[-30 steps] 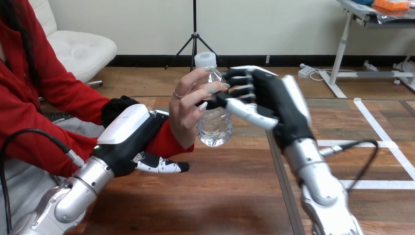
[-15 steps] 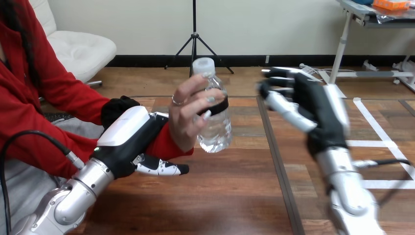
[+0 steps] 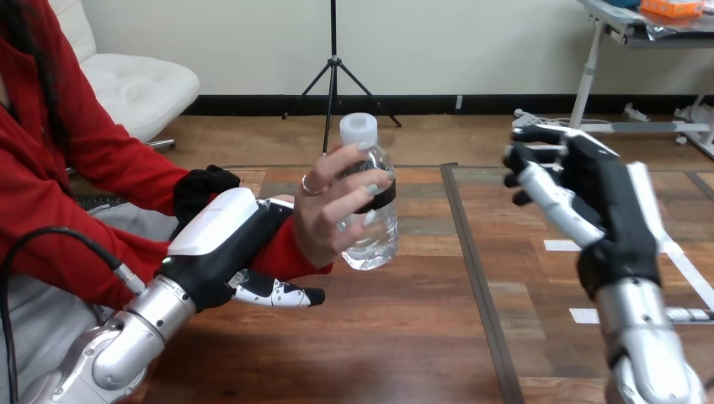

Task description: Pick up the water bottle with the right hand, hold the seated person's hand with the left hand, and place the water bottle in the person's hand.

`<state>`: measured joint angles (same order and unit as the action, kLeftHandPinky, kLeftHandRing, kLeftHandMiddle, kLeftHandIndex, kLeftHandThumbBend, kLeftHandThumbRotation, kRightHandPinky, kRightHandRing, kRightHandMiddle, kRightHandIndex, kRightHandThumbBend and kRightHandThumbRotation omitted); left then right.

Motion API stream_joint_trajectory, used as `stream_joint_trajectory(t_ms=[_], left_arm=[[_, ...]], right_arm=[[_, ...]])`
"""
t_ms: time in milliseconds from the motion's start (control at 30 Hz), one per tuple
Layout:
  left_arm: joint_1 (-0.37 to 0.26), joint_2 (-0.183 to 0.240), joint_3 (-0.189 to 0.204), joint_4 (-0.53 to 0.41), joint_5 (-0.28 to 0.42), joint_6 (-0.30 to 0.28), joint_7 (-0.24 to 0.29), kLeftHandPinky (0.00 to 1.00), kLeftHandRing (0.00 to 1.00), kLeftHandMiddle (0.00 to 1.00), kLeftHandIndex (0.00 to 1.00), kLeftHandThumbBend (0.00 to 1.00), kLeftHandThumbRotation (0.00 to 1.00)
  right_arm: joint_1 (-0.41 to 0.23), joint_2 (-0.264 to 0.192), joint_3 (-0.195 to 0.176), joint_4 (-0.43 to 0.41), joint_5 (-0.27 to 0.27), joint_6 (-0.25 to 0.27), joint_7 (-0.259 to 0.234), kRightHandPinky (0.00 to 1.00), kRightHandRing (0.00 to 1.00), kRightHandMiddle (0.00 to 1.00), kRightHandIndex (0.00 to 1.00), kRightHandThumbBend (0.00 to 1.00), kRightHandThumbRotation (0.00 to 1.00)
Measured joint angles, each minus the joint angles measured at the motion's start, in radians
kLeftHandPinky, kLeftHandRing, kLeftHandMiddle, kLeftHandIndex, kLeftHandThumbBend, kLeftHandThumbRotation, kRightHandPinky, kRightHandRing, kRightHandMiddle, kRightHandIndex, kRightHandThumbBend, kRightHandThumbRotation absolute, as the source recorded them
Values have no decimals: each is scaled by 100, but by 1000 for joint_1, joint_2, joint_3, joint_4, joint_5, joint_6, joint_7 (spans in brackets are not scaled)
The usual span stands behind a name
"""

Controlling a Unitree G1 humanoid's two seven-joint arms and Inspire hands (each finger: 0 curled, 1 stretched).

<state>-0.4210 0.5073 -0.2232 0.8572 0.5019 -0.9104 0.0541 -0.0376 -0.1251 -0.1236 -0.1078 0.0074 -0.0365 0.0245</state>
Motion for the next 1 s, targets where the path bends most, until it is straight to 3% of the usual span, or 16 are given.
stream_joint_trajectory(t_ms=[433, 633, 1000], left_arm=[[2, 2, 0, 0, -3, -17, -5, 34, 41, 48, 49, 71, 7], [8, 2, 2, 0, -12, -32, -5, 37, 44, 51, 52, 75, 15], [20, 2, 9, 0, -27, -52, -2, 56, 59, 64, 65, 88, 35]], right_arm=[[125, 5, -18, -139, 64, -3, 20, 41, 45, 51, 60, 57, 44], [194, 7, -26, -179, 95, -25, 36, 41, 44, 50, 59, 53, 40], [288, 21, -42, -196, 154, -46, 49, 42, 43, 49, 59, 52, 38]])
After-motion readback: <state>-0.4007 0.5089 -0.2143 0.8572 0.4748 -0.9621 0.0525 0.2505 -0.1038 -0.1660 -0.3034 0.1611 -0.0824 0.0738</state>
